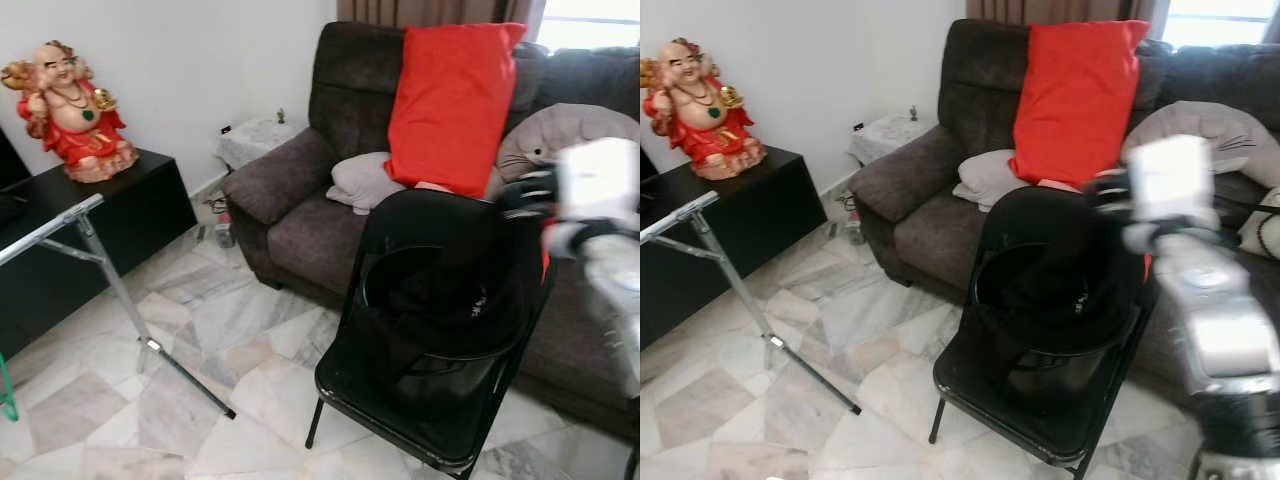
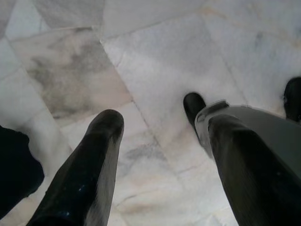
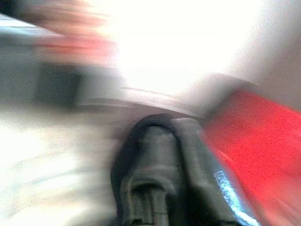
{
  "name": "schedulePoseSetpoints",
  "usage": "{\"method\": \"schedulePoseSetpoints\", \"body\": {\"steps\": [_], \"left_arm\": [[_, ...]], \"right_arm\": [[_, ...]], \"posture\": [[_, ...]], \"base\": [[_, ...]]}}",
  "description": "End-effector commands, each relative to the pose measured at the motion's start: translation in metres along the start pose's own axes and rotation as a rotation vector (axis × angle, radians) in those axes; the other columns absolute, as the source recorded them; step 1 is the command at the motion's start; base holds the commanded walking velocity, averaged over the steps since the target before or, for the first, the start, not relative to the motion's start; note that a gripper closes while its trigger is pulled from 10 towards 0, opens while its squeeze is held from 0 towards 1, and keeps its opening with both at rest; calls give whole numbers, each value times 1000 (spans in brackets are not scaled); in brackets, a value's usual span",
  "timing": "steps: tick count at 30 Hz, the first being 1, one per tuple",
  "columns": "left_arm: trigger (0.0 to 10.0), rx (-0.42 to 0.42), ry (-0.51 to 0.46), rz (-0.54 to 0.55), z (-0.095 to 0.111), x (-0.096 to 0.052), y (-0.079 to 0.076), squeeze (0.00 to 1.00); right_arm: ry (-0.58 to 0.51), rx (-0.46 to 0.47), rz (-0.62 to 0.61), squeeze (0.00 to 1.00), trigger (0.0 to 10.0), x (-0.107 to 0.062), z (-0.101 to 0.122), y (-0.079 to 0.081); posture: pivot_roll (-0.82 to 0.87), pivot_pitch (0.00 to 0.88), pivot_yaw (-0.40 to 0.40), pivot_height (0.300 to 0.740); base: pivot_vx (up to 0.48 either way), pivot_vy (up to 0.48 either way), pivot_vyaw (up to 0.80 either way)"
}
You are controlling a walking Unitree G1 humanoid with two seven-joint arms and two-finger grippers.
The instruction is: Hang hanger
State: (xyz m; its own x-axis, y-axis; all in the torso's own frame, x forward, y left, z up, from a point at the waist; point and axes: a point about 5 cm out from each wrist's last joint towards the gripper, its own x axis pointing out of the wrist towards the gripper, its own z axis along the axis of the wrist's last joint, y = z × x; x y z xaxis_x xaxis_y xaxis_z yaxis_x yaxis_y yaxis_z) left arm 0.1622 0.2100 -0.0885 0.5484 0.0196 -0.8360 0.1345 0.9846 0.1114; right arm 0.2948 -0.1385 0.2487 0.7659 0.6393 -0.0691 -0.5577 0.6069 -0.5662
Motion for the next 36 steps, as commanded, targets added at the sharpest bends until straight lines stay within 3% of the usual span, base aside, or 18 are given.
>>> {"method": "schedulePoseSetpoints", "body": {"steps": [1, 3, 5, 7, 9, 10, 12, 13, 16, 23, 26, 28, 29, 31, 33, 34, 35, 36], "left_arm": [[10000, -8, 20, 22, -7, -2, 7, 0], [10000, -9, 23, 20, -7, -2, 7, 0], [10000, -9, 30, 11, -10, -3, 5, 0], [10000, -8, 33, 6, -11, -3, 5, 0], [10000, -2, 33, 3, -11, -3, 5, 0], [10000, -1, 29, 2, -10, -3, 4, 0], [10000, -1, 28, 2, -9, -2, 4, 0], [10000, 0, 24, 2, -8, -2, 4, 0], [10000, 4, 18, 1, -6, -2, 4, 0], [10000, -11, 15, 4, -4, -1, 4, 0], [10000, -15, 20, 0, -5, -1, 4, 0], [10000, -17, 22, -1, -5, -1, 5, 0], [10000, -21, 28, -4, -7, -2, 6, 0], [10000, -22, 29, -5, -8, -2, 6, 0], [10000, -25, 31, -7, -9, -3, 6, 0], [10000, -25, 31, -7, -9, -3, 6, 0], [10000, -29, 33, -10, -10, -3, 6, 0], [10000, -31, 34, -12, -10, -3, 6, 0]], "right_arm": [[-23, -53, 297, 0, 0, -9, 2, 39], [27, -28, 437, 0, 0, -23, -8, 56], [155, -34, 562, 0, 0, -44, -32, 70], [208, -47, 546, 0, 0, -48, -43, 69], [319, -111, 458, 0, 0, -54, -65, 60], [390, -151, 353, 0, 0, -56, -80, 44], [415, -168, 311, 0, 0, -56, -85, 37], [470, -227, 195, 0, 0, -57, -95, 19], [500, -238, -32, 0, 0, -62, -92, -20], [557, -339, -160, 0, 0, -73, -88, -46], [546, -341, -212, 0, 0, -71, -88, -52], [534, -337, -208, 0, 0, -70, -87, -52], [476, -305, -68, 0, 0, -64, -85, -33], [458, -296, -12, 0, 0, -63, -84, -26], [412, -231, 211, 0, 0, -65, -82, 6], [412, -231, 211, 0, 0, -65, -82, 6], [456, -202, 343, 0, 0, -74, -89, 24], [486, -189, 386, 0, 0, -78, -93, 30]], "posture": [[-129, 22, 90, 740], [-129, 27, 91, 740], [-128, 33, 96, 740], [-132, 34, 97, 740], [-134, 38, 100, 740], [-133, 38, 102, 740], [-133, 38, 103, 740], [-136, 37, 104, 740], [-138, 39, 107, 740], [-133, 41, 105, 740], [-134, 41, 106, 740], [-134, 41, 106, 740], [-135, 41, 106, 740], [-135, 41, 106, 740], [-132, 42, 104, 740], [-132, 42, 104, 740], [-133, 43, 104, 740], [-133, 43, 104, 740]], "base": [[0, 0, 0], [0, 0, 0], [0, 0, 0], [0, 0, 0], [0, 0, 0], [0, 0, 0], [0, 0, 0], [0, 0, 0], [0, 0, 0], [0, 0, 0], [0, 0, 0], [0, 0, 0], [0, 0, 0], [0, 0, 0], [0, 0, 0], [0, 0, 0], [0, 0, 0], [0, 0, 0]]}}
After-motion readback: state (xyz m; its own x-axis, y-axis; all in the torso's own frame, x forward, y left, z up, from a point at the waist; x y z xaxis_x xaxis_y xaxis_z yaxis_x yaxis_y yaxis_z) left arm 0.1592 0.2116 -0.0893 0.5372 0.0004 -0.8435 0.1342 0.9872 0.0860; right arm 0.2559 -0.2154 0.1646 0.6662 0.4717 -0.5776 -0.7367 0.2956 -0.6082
